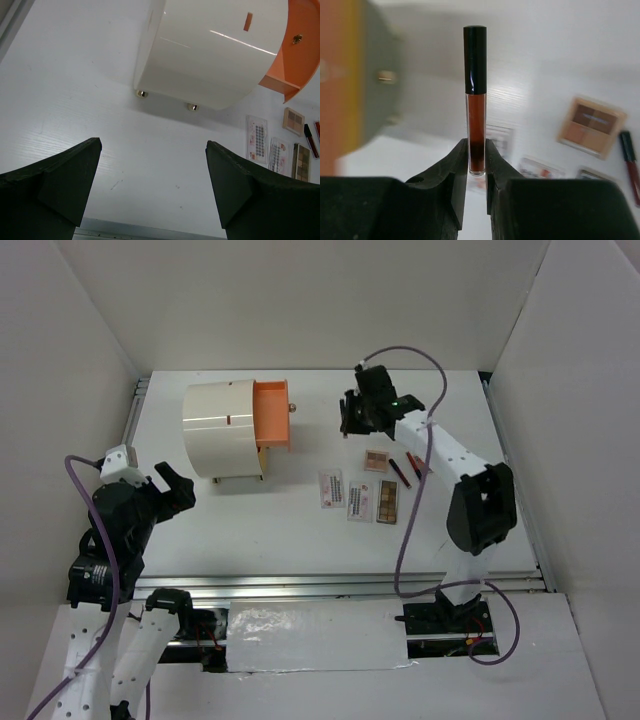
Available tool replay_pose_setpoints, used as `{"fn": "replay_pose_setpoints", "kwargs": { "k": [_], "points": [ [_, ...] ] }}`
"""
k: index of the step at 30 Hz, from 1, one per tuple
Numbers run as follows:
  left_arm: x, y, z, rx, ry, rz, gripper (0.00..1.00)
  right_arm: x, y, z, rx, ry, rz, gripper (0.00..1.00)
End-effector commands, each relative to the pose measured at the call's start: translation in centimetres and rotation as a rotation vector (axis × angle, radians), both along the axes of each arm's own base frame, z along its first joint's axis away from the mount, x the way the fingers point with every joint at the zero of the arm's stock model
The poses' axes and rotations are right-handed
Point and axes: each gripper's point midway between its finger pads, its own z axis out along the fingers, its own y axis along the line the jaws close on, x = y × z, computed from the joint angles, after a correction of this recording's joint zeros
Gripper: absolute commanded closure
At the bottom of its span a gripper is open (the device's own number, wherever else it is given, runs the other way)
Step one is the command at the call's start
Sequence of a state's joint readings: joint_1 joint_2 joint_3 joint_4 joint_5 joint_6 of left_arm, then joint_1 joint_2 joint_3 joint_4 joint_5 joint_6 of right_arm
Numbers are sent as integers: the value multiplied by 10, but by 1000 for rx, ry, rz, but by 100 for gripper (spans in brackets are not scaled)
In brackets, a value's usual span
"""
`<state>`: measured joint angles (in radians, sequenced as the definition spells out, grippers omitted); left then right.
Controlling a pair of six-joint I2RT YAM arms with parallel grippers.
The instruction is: Organize the makeup
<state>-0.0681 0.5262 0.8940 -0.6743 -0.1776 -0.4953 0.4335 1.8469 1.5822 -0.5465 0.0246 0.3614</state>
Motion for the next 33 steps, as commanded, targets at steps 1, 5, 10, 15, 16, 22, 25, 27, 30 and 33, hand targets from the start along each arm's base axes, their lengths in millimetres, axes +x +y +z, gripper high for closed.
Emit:
{"fn": "replay_pose_setpoints", "kwargs": {
  "k": [1, 5, 10, 15, 16, 22, 25, 27, 30, 33],
  "points": [
    [4, -2, 11, 17, -54, -21, 1, -21, 58, 134, 348, -203, 152, 78],
    [3, 0, 10, 18, -51, -13, 1, -38, 95, 187, 566, -228, 237, 78],
    [2, 0, 11, 18, -58, -13, 1, -43, 127, 222, 719, -230, 267, 77],
    [1, -1, 12, 17, -62, -14, 1, -35, 168, 218, 751, -146, 313, 75],
    [1, -1, 12, 18, -62, -15, 1, -37, 176, 213, 746, -123, 318, 75],
    [-1, -2, 13, 18, -70, -21, 1, -23, 186, 204, 724, -109, 274, 68],
    [-1, -4, 14, 17, -72, -27, 1, -19, 188, 188, 706, -81, 255, 63],
    [-1, -4, 13, 17, -70, -30, 1, -18, 190, 183, 705, -74, 257, 57],
    [-2, -5, 14, 17, -73, -34, 1, -18, 189, 191, 704, -93, 262, 53],
    [-2, -6, 13, 18, -70, -36, 1, -22, 172, 223, 674, -176, 267, 52]
  ]
}}
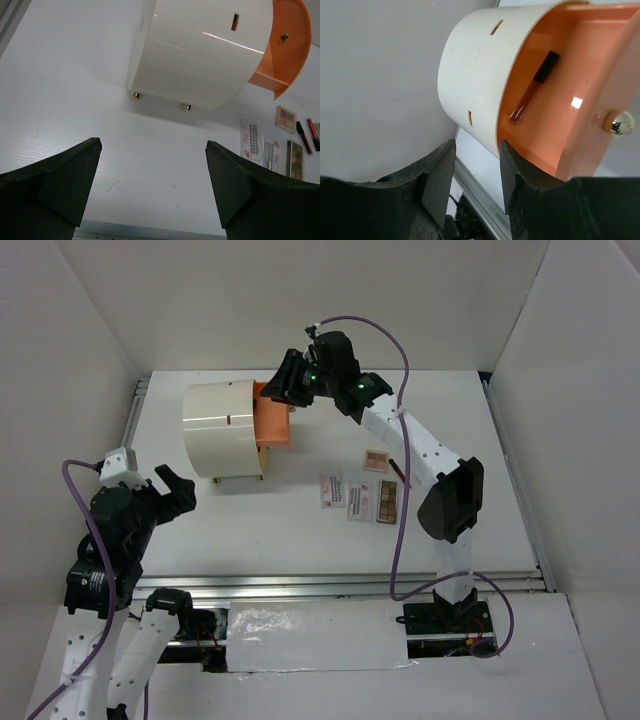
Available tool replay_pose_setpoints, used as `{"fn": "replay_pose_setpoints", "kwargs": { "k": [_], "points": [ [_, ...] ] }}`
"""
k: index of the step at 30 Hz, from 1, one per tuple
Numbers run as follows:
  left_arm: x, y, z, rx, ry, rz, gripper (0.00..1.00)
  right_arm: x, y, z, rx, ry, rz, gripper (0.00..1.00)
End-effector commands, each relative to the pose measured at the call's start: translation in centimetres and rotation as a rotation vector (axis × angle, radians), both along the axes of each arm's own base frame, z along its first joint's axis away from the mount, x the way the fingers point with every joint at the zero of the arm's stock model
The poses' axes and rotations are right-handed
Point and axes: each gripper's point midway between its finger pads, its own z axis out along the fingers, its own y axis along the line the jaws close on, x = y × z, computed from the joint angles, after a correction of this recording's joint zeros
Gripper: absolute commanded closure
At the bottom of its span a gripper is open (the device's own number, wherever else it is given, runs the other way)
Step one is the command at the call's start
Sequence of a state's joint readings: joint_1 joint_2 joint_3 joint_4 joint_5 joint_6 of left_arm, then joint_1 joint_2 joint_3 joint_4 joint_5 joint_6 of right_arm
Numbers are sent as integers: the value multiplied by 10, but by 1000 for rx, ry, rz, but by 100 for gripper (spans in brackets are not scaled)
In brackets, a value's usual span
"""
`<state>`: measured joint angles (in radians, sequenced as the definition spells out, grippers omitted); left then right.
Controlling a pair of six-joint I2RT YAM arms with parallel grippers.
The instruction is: Organize the makeup
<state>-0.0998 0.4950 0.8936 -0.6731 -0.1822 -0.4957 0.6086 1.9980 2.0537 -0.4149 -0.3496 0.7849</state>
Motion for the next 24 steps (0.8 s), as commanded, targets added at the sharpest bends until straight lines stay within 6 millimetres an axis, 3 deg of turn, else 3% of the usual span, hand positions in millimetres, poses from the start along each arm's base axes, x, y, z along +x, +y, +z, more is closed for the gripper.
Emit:
{"fn": "replay_pose_setpoints", "kwargs": {
  "k": [1, 3, 4, 6, 8, 9, 10, 12, 13, 15, 18, 24],
  "points": [
    [3, 0, 7, 19, -39, -8, 1, -10, -30, 81, 17, -189, -59, 52],
    [3, -1, 6, 18, -34, -9, 1, -14, -78, 91, -86, -288, -145, 47],
    [3, -2, 7, 18, -37, -14, 1, -14, -95, 87, -126, -312, -160, 45],
    [2, -4, 8, 16, -42, -24, 1, -2, -151, 61, -270, -337, -216, 43],
    [1, -6, 10, 14, -53, -33, 1, -4, -204, 5, -437, -237, -293, 45],
    [1, -6, 11, 16, -59, -36, 1, -1, -233, -13, -485, -205, -340, 45],
    [0, -6, 11, 15, -60, -37, 1, -13, -253, -53, -550, -140, -348, 45],
    [1, -6, 11, 16, -59, -39, 1, -16, -284, -89, -633, -88, -394, 45],
    [1, -6, 11, 15, -59, -39, 1, -23, -292, -120, -680, -22, -377, 45],
    [2, -9, 10, 15, -55, -51, 1, -24, -320, -156, -757, 85, -429, 45],
    [2, -10, 8, 16, -42, -57, 1, -27, -335, -192, -753, 182, -435, 44],
    [0, -14, 9, 15, -50, -72, 0, -29, -339, -234, -798, 268, -400, 39]
  ]
}}
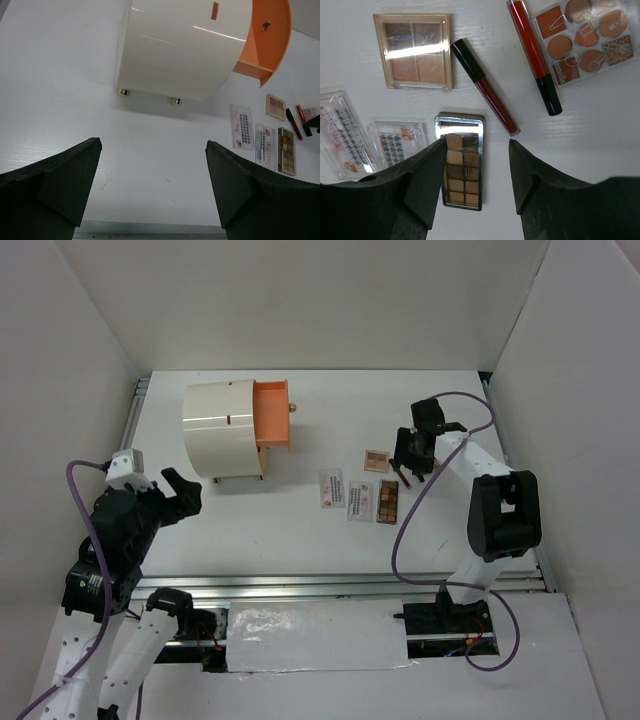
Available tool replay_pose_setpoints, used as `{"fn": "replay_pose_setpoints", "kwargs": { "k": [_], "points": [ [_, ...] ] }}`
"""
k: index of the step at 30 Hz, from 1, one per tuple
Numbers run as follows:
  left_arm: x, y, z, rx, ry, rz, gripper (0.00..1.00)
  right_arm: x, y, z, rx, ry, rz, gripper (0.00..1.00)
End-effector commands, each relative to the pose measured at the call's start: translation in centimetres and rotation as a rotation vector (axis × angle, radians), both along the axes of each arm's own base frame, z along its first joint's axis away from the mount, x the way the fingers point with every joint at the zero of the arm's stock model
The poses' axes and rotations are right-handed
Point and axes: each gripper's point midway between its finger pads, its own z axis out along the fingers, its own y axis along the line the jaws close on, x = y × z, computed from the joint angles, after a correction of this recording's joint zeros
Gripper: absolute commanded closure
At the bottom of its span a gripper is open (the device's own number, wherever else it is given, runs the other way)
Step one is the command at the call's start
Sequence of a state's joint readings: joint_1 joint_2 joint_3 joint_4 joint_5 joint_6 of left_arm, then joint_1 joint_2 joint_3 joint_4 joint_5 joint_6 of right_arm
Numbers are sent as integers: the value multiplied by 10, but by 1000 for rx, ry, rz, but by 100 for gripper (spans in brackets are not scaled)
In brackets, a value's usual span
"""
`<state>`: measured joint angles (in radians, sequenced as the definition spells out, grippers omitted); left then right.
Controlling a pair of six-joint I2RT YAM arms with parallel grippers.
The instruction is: Organize the makeup
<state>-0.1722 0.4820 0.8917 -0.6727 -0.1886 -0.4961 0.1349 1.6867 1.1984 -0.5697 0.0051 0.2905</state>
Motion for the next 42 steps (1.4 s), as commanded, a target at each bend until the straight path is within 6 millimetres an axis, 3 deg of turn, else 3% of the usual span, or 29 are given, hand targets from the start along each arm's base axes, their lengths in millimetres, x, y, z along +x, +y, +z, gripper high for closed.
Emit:
{"fn": "replay_pose_setpoints", "kwargs": {
  "k": [1, 8, 15, 20, 42],
  "points": [
    [2, 0, 8, 14, -41, -6, 1, 14, -4, 6, -33, -49, 13, 39],
    [1, 0, 9, 12, -47, -5, 1, 19, -7, -21, -68, 25, 15, 41],
    [1, -1, 8, 13, -45, -12, 1, 34, -7, -22, -79, 33, 15, 44],
    [1, -2, 8, 12, -46, -13, 0, 35, -12, -38, -110, 91, 14, 47],
    [0, 1, 9, 13, -50, 4, 1, 44, -5, -44, -100, 192, 86, 53]
  ]
}}
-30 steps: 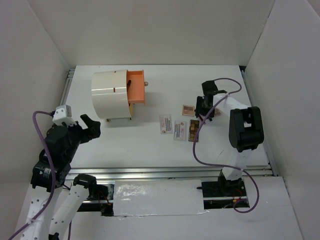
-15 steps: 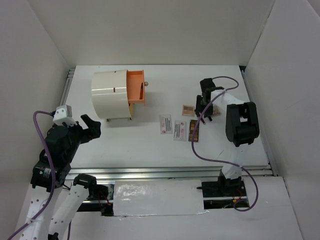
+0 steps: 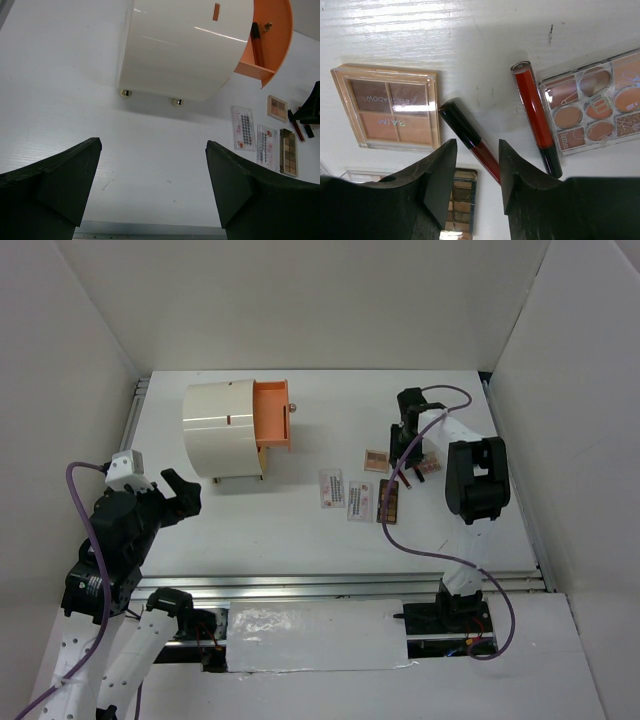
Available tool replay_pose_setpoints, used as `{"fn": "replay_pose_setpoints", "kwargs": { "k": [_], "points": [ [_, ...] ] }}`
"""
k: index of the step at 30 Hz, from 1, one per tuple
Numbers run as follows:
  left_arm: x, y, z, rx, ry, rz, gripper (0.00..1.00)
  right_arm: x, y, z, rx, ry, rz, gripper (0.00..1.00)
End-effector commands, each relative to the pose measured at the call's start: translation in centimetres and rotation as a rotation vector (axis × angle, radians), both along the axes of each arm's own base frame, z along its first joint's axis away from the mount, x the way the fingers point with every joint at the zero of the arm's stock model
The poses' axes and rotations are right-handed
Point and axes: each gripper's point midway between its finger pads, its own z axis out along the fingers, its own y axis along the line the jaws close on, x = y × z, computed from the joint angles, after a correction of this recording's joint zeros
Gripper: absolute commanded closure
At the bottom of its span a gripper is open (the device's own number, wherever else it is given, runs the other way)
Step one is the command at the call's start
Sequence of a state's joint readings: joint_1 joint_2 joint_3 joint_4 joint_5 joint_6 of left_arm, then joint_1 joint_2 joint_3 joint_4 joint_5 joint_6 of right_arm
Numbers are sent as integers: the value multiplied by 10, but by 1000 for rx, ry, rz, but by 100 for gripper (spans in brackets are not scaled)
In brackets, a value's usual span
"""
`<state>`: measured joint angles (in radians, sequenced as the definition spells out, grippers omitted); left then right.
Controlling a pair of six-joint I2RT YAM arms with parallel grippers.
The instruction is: Organize the makeup
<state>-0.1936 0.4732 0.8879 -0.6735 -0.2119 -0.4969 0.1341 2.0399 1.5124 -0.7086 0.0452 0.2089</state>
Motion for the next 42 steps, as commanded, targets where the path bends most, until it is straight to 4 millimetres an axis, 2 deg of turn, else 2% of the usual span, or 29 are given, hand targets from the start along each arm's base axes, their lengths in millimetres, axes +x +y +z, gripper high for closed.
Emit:
{"fn": "replay_pose_setpoints", "kwargs": {
  "k": [1, 7, 12, 18, 21, 23, 24, 28, 30, 33, 34, 36, 37, 39, 40, 42],
  "points": [
    [1, 2, 9, 7, -44, 5, 0, 2, 1, 5, -3, 24, 35, 54],
    [1, 3, 9, 8, -42, 13, 1, 0, 4, 2, 8, 79, 66, 53],
    [2, 4, 6, 13, -23, 24, 1, -11, 3, -1, 2, 117, 88, 53],
    [4, 4, 4, 17, -8, 26, 1, -11, 4, -1, -3, 127, 89, 65],
    [5, 5, 4, 19, -7, 33, 1, -11, 5, -1, -6, 113, 90, 75],
    [5, 5, 2, 19, -4, 31, 1, -7, 5, 3, -6, 81, 84, 78],
    [6, 5, 2, 19, -4, 30, 1, -10, 4, 1, -16, 84, 78, 84],
    [8, 3, 0, 22, 10, 25, 1, -9, 0, 9, -74, 53, 53, 88],
    [9, 2, -1, 23, 16, 20, 1, -6, 1, 25, -66, 10, 40, 89],
    [10, 1, -2, 24, 21, 14, 1, -2, 16, 66, 6, -94, 47, 89],
    [10, 1, -2, 23, 19, 14, 1, -1, 27, 93, 60, -169, 67, 89],
    [10, 1, -2, 22, 18, 16, 1, -3, 58, 128, 160, -254, 124, 88],
    [10, 1, -2, 22, 18, 16, 1, -2, 76, 166, 226, -362, 161, 88],
    [10, 2, -2, 22, 18, 19, 1, -22, 142, 214, 440, -446, 328, 88],
    [10, 2, -2, 21, 17, 21, 1, -26, 164, 258, 529, -570, 388, 88],
    [10, 3, -2, 20, 17, 24, 1, -53, 209, 303, 736, -614, 474, 88]
  ]
}}
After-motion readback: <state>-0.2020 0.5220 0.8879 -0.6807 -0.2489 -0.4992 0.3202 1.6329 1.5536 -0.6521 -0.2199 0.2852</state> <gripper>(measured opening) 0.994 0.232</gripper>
